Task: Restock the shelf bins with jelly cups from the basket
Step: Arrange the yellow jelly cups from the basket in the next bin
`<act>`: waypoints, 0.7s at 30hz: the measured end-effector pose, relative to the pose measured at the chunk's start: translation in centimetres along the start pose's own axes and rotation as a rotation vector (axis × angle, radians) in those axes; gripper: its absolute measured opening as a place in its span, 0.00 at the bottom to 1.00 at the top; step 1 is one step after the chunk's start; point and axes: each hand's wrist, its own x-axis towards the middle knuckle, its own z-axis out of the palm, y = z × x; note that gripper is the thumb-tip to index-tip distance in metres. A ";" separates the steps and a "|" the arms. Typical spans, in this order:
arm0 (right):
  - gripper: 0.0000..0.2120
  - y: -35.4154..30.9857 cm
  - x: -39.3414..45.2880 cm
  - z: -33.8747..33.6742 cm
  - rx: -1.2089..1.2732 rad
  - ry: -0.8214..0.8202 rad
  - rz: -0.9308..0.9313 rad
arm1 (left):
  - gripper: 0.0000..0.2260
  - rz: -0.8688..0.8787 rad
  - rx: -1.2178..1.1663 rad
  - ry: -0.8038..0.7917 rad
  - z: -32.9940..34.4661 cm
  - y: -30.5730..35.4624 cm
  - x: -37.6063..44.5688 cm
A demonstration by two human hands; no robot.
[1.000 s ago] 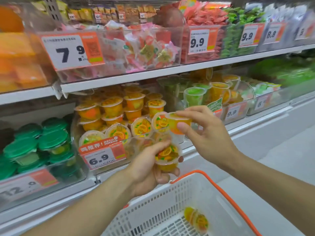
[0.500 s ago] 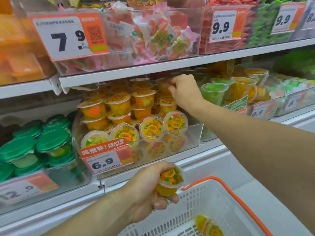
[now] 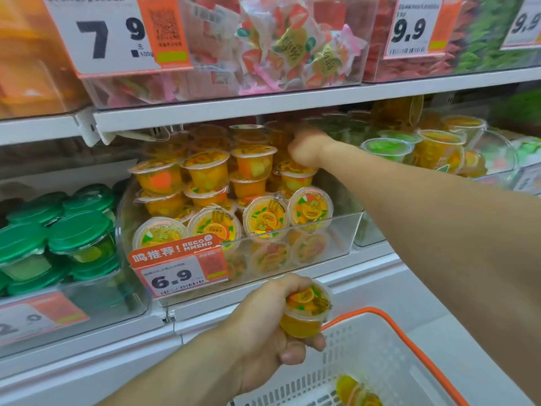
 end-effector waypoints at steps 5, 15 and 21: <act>0.22 1.1 -2.9 -1.0 0.133 0.165 -0.010 | 0.12 0.045 -0.128 0.007 0.0 0.3 -0.5; 0.23 0.2 -23.3 -0.5 0.576 -0.007 -0.403 | 0.15 0.297 -0.297 -0.072 1.9 2.3 -1.9; 0.20 -0.1 -23.1 0.6 0.860 0.194 -0.160 | 0.27 0.273 -0.191 -0.217 1.9 3.0 -2.8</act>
